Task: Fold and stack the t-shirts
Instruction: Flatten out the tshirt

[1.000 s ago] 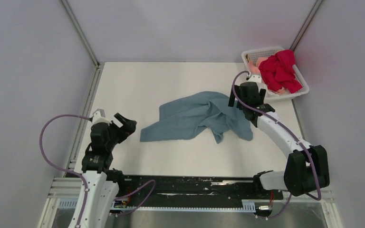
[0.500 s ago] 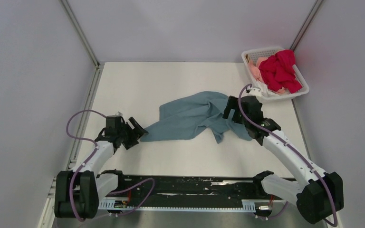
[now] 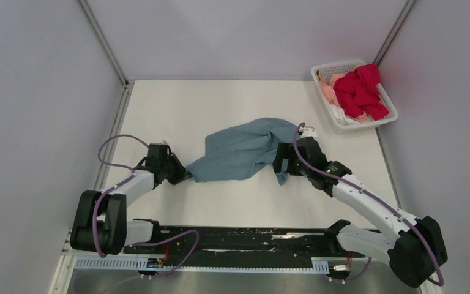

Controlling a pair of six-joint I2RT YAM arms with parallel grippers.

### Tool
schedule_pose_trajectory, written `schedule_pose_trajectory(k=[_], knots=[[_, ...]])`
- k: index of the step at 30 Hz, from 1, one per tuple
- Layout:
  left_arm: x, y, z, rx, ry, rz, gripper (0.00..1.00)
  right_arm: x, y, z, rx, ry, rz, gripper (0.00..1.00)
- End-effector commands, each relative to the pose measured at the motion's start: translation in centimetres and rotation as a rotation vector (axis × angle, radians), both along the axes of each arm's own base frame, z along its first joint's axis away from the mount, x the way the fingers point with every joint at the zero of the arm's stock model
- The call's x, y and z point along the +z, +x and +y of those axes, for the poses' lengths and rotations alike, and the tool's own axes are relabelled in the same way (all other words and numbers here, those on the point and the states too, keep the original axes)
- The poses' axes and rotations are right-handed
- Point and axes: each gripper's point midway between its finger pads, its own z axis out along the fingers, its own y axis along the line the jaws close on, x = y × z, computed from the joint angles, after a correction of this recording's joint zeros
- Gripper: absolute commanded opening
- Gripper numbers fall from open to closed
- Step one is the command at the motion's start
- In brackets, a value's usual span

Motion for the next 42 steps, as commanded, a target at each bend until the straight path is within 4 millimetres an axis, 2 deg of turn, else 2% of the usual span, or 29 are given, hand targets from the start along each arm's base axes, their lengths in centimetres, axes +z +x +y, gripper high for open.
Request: schedule_pose_trajectory(k=[1, 9, 10, 12, 14, 15, 16, 17, 18, 19, 20, 21, 22, 23, 24, 25, 26, 27, 28, 29, 30, 31, 33, 34, 36, 37, 38, 39, 42], knots=[[0.6, 0.0, 1.3, 0.041, 0.070, -0.040, 0.00, -2.7, -1.6, 2.2, 0.046, -0.027, 0.080, 0.92], [2.8, 0.1, 1.1, 0.019, 0.050, -0.157, 0.00, -8.8, -1.2, 1.9, -0.024, -0.171, 0.228, 0.64], [3.0, 0.1, 1.1, 0.020, 0.053, -0.163, 0.00, -9.2, -1.2, 1.9, -0.025, -0.180, 0.238, 0.56], [3.5, 0.2, 1.2, 0.026, 0.057, -0.175, 0.00, -9.4, -1.1, 1.6, -0.036, -0.196, 0.238, 0.28], [4.4, 0.6, 1.3, 0.030, 0.056, -0.196, 0.00, -8.2, -0.6, 1.5, -0.040, -0.202, 0.205, 0.04], [5.5, 1.1, 1.3, 0.036, 0.054, -0.228, 0.00, -7.1, -0.3, 1.2, -0.050, -0.205, 0.177, 0.01], [6.1, 1.2, 1.4, 0.041, 0.057, -0.238, 0.00, -5.5, 0.2, 0.9, -0.068, -0.202, 0.135, 0.00], [8.1, 1.9, 1.3, 0.045, 0.051, -0.296, 0.00, -3.6, 0.8, 0.6, -0.083, -0.200, 0.083, 0.00], [9.2, 2.2, 1.3, 0.045, 0.048, -0.326, 0.00, -1.6, 1.3, 0.4, -0.092, -0.195, 0.027, 0.00], [11.7, 2.8, 1.2, 0.047, 0.039, -0.402, 0.00, 0.6, 1.9, 0.1, -0.111, -0.186, -0.033, 0.00], [13.1, 3.2, 1.3, 0.051, 0.038, -0.448, 0.00, 2.8, 2.4, -0.4, -0.128, -0.180, -0.089, 0.00], [15.9, 3.5, 1.4, 0.061, 0.033, -0.529, 0.00, 5.1, 2.8, -0.7, -0.143, -0.170, -0.148, 0.00], [17.4, 3.6, 1.8, 0.076, 0.044, -0.572, 0.00, 7.2, 3.2, -1.3, -0.170, -0.163, -0.205, 0.00], [20.4, 3.6, 2.0, 0.086, 0.042, -0.653, 0.00, 9.4, 3.5, -1.7, -0.188, -0.157, -0.261, 0.00], [21.5, 3.6, 2.3, 0.098, 0.056, -0.683, 0.00, 12.0, 3.8, -2.1, -0.202, -0.148, -0.319, 0.00], [24.3, 3.3, 2.5, 0.107, 0.055, -0.751, 0.00, 14.3, 4.0, -2.8, -0.233, -0.145, -0.371, 0.00], [25.3, 3.2, 2.8, 0.113, 0.068, -0.775, 0.00, 16.3, 4.0, -3.0, -0.234, -0.141, -0.414, 0.00], [27.7, 2.8, 2.9, 0.115, 0.069, -0.830, 0.00, 18.4, 4.2, -3.1, -0.221, -0.139, -0.458, 0.00], [28.8, 2.6, 3.0, 0.118, 0.071, -0.854, 0.00, 20.3, 4.1, -3.2, -0.207, -0.145, -0.497, 0.00], [31.3, 2.1, 3.1, 0.119, 0.070, -0.909, 0.00, 22.2, 4.0, -3.3, -0.188, -0.145, -0.535, 0.00], [32.4, 1.7, 3.1, 0.113, 0.067, -0.934, 0.00, 23.9, 3.7, -3.1, -0.148, -0.148, -0.573, 0.00], [34.8, 1.1, 3.1, 0.110, 0.065, -0.988, 0.00, 25.6, 3.4, -3.1, -0.111, -0.155, -0.612, 0.00], [38.3, -0.2, 3.0, 0.094, 0.053, -1.064, 0.00, 28.9, 2.4, -3.7, -0.084, -0.147, -0.694, 0.00], [39.5, -0.8, 3.0, 0.091, 0.051, -1.091, 0.00, 30.7, 1.8, -3.9, -0.068, -0.132, -0.739, 0.00], [43.6, -2.7, 3.5, 0.102, 0.054, -1.186, 0.00, 34.2, 0.2, -3.3, 0.034, -0.093, -0.840, 0.00], [44.5, -3.3, 3.6, 0.105, 0.062, -1.209, 0.00, 36.0, -1.0, -2.8, 0.100, -0.072, -0.895, 0.00], [46.6, -4.7, 3.8, 0.111, 0.058, -1.264, 0.00, 37.8, -2.3, -2.5, 0.158, -0.040, -0.946, 0.00], [47.6, -5.4, 3.9, 0.111, 0.059, -1.291, 0.00, 39.6, -3.5, -2.3, 0.200, -0.008, -0.997, 0.00], [52.2, -9.0, 4.2, 0.109, 0.040, -1.426, 0.00, 45.2, -7.7, -1.9, 0.335, 0.086, -1.143, 0.00]])
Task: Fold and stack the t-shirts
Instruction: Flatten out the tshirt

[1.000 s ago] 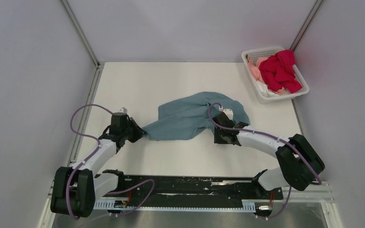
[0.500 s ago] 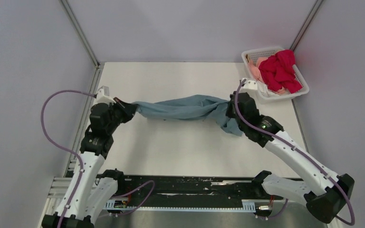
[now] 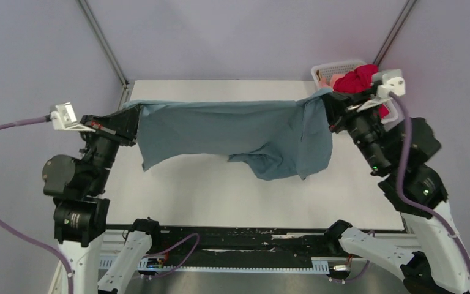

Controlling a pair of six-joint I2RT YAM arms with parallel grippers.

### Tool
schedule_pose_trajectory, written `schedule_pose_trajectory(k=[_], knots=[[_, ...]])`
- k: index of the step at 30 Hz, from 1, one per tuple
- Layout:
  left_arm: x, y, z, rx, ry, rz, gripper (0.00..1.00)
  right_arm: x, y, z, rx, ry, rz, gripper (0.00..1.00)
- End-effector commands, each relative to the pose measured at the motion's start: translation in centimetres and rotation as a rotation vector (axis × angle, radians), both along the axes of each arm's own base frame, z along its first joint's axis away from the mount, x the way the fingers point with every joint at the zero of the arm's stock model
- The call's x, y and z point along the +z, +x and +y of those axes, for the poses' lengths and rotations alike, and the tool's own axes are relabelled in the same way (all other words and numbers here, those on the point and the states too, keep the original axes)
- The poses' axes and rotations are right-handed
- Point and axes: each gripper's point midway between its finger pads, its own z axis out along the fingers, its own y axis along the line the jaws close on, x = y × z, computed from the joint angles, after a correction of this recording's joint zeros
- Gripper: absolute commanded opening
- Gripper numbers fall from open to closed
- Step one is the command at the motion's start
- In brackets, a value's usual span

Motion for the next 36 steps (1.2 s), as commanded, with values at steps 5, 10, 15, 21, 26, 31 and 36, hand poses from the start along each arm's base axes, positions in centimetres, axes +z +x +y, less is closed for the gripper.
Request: schedule_pose_trajectory(k=[5, 10, 15, 21, 26, 31, 36], knots=[[11.6, -10.5, -0.1, -0.063, 0.050, -0.357, 0.00, 15.4, -12.4, 2.0, 0.509, 0.004, -0.444, 0.00], [14.8, -13.2, 0.2, -0.060, 0.069, -0.429, 0.00, 19.3, -13.5, 1.5, 0.515, 0.021, -0.535, 0.00], [15.5, -11.1, 0.3, -0.040, 0.072, -0.400, 0.00, 21.3, -9.5, 1.1, 0.352, 0.000, -0.556, 0.00], [11.5, -2.0, 1.5, 0.081, 0.060, -0.202, 0.00, 18.3, 1.1, 1.7, 0.014, -0.145, -0.476, 0.00], [3.4, 7.8, 4.0, 0.277, 0.063, 0.035, 0.00, 10.6, 10.9, 3.6, -0.114, -0.322, -0.353, 0.00], [-12.3, 18.1, 6.9, 0.499, 0.122, 0.423, 0.10, -3.2, 21.5, 5.3, -0.028, -0.458, -0.144, 0.00], [-28.3, 25.0, 8.5, 0.503, 0.154, 0.825, 0.52, -21.1, 29.8, 8.6, 0.066, -0.547, 0.157, 0.07]])
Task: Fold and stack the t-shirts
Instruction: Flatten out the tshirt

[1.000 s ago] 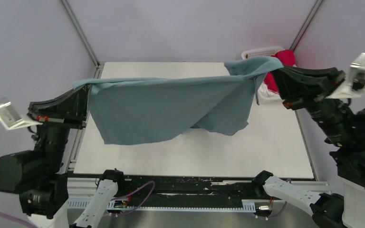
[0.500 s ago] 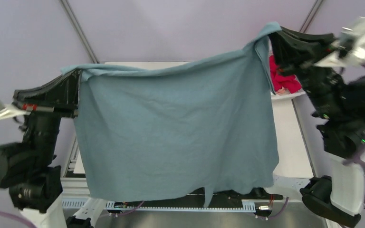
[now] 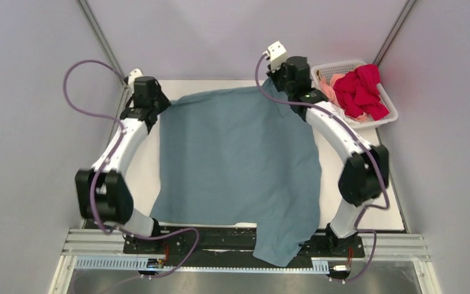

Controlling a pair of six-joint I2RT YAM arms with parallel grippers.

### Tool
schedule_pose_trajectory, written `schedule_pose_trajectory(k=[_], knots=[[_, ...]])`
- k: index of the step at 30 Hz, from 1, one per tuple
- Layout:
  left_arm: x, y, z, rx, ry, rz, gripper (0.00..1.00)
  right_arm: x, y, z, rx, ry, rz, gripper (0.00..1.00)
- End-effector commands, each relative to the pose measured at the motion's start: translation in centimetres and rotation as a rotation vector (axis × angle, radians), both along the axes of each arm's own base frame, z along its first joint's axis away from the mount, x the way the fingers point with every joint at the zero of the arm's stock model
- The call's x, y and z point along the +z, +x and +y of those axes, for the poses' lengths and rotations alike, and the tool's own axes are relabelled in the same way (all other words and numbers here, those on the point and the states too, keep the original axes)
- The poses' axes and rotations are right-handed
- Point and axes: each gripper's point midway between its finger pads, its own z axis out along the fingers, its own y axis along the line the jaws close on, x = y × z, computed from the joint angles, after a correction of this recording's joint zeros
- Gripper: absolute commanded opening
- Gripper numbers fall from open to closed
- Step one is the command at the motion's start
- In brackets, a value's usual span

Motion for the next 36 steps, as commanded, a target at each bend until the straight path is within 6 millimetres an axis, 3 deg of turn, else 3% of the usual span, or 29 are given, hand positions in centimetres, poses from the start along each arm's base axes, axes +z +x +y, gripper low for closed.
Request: schedule_pose_trajectory(k=[1, 3, 5, 6, 7, 8, 11, 14, 17, 18, 19, 20, 21, 22, 23, 27, 36], knots=[[-8.4, 3.7, 2.6, 0.106, -0.042, 0.215, 0.82, -9.4, 5.9, 3.0, 0.021, 0.002, 0.115, 0.12], [-11.0, 5.1, 2.8, 0.111, -0.042, 0.299, 0.98, -14.1, 8.8, 3.0, -0.059, -0.021, 0.181, 0.37], [-12.0, 6.0, 2.7, 0.094, -0.035, 0.340, 1.00, -16.9, 11.0, 2.0, -0.172, -0.043, 0.205, 0.52], [-11.9, 6.3, 2.6, 0.087, -0.035, 0.338, 1.00, -16.8, 11.6, 1.4, -0.224, -0.045, 0.195, 0.60], [-11.7, 6.4, 2.4, 0.072, -0.037, 0.331, 1.00, -16.2, 11.9, 0.9, -0.262, -0.036, 0.179, 0.90], [-11.3, 6.3, 2.3, 0.066, -0.041, 0.320, 1.00, -15.4, 11.8, 0.7, -0.283, -0.021, 0.168, 0.99], [-10.4, 5.8, 1.3, 0.021, -0.078, 0.290, 1.00, -12.9, 10.2, 0.4, -0.297, 0.074, 0.158, 1.00], [-10.0, 3.9, -0.1, -0.028, -0.140, 0.277, 1.00, -12.7, 7.7, 0.4, -0.253, 0.102, 0.191, 1.00], [-9.8, 1.7, -2.4, -0.130, -0.223, 0.268, 1.00, -14.8, 5.2, 0.7, -0.149, 0.026, 0.249, 1.00], [-11.1, 0.7, -2.9, -0.148, -0.245, 0.293, 1.00, -15.9, 4.5, 0.9, -0.102, -0.023, 0.269, 1.00], [-10.7, -0.1, -3.9, -0.193, -0.277, 0.284, 1.00, -17.0, 3.7, 1.1, -0.047, -0.076, 0.292, 1.00], [-12.2, -1.2, -4.4, -0.204, -0.302, 0.313, 1.00, -18.6, 2.8, 0.8, -0.006, -0.150, 0.325, 1.00], [-12.0, -2.0, -5.3, -0.245, -0.327, 0.308, 1.00, -19.4, 2.4, 0.7, 0.033, -0.218, 0.336, 1.00], [-13.4, -3.0, -5.8, -0.260, -0.342, 0.329, 1.00, -20.5, 2.2, 0.3, 0.063, -0.289, 0.348, 1.00], [-13.5, -3.8, -6.6, -0.291, -0.354, 0.329, 1.00, -21.4, 2.1, -0.2, 0.076, -0.358, 0.355, 1.00], [-17.2, -7.3, -7.8, -0.310, -0.353, 0.412, 1.00, -24.6, 3.1, -2.0, 0.075, -0.523, 0.389, 0.99], [-22.8, -10.9, -7.1, -0.255, -0.338, 0.526, 1.00, -29.4, 4.3, -3.0, 0.059, -0.641, 0.465, 0.89]])
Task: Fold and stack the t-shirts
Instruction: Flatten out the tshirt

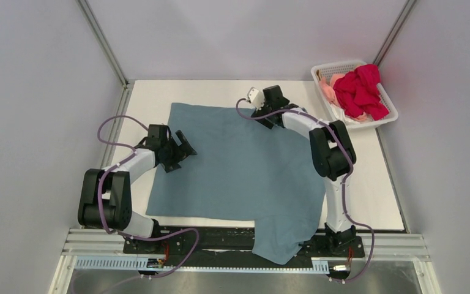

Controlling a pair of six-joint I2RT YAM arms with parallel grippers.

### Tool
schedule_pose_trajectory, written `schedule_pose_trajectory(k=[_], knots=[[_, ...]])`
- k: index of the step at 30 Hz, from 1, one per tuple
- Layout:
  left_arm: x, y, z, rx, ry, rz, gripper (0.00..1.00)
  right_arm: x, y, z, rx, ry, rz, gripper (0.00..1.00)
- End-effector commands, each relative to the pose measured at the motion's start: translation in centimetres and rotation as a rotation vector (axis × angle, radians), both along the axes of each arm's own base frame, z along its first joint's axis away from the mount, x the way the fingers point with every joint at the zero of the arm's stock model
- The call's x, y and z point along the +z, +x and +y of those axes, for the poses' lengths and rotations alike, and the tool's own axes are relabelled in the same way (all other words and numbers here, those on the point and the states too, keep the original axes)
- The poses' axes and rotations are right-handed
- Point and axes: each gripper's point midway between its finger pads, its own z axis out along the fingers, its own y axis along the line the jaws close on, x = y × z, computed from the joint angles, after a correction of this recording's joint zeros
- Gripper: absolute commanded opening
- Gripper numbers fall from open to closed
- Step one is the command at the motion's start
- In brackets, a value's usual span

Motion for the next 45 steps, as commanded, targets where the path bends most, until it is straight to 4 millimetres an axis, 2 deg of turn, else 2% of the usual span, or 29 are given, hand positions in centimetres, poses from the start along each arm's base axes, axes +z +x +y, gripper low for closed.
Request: schedule_pose_trajectory(k=[1, 9, 12, 13, 16, 19, 22, 23, 24, 26, 28, 30, 33, 37, 39, 40, 43, 45], knots=[[-0.1, 0.4, 0.5, 0.028, 0.017, -0.027, 1.00, -1.8, 0.5, -1.4, -0.004, -0.102, 0.029, 0.87], [-2.6, -1.3, 2.8, 0.100, 0.127, 0.060, 1.00, -2.8, 1.4, -4.2, -0.082, -0.186, 0.025, 0.80], [-2.8, -1.4, 3.1, 0.109, 0.140, 0.070, 1.00, -2.4, 2.6, -5.5, -0.156, -0.199, -0.014, 0.72], [-2.9, -1.4, 3.1, 0.111, 0.140, 0.071, 1.00, -2.0, 3.1, -6.0, -0.186, -0.209, -0.035, 0.66], [-2.8, -1.5, 3.2, 0.114, 0.145, 0.074, 1.00, -0.5, 4.9, -6.9, -0.250, -0.207, -0.113, 0.56], [-3.0, -1.8, 3.4, 0.121, 0.152, 0.084, 1.00, 1.5, 7.1, -7.7, -0.303, -0.202, -0.198, 0.51], [-2.9, -2.0, 3.4, 0.122, 0.155, 0.091, 1.00, 3.1, 10.0, -8.8, -0.360, -0.153, -0.294, 0.42], [-2.9, -2.0, 3.4, 0.123, 0.155, 0.091, 1.00, 3.4, 11.2, -9.3, -0.383, -0.137, -0.327, 0.42], [-2.8, -2.1, 3.4, 0.122, 0.155, 0.090, 1.00, 5.2, 12.8, -9.9, -0.417, -0.115, -0.391, 0.44], [-2.7, -2.1, 3.4, 0.117, 0.157, 0.087, 1.00, 6.7, 14.8, -11.3, -0.478, -0.123, -0.475, 0.48], [-2.3, -2.0, 3.4, 0.113, 0.155, 0.076, 1.00, 8.4, 15.6, -11.5, -0.507, -0.106, -0.535, 0.51], [-1.9, -1.8, 3.2, 0.109, 0.146, 0.059, 1.00, 10.7, 15.2, -9.6, -0.455, -0.040, -0.549, 0.63], [-1.2, -1.4, 2.8, 0.097, 0.123, 0.036, 1.00, 11.7, 12.7, -5.7, -0.282, 0.040, -0.474, 0.72], [-0.8, -1.4, 2.8, 0.095, 0.126, 0.019, 1.00, 9.5, 7.3, -2.8, -0.113, 0.125, -0.260, 0.73], [-0.8, -1.5, 3.0, 0.096, 0.135, 0.018, 1.00, 7.4, 4.5, -1.0, -0.010, 0.182, -0.128, 0.73], [-0.7, -1.5, 3.1, 0.098, 0.139, 0.017, 1.00, 6.3, 3.3, -0.9, 0.005, 0.184, -0.076, 0.72], [-0.6, -1.6, 3.3, 0.104, 0.149, 0.017, 1.00, 3.5, 1.7, -1.0, 0.009, 0.178, 0.009, 0.68], [-0.6, -1.6, 3.3, 0.101, 0.148, 0.016, 1.00, 2.1, 1.8, -2.2, -0.037, 0.134, 0.021, 0.67]])
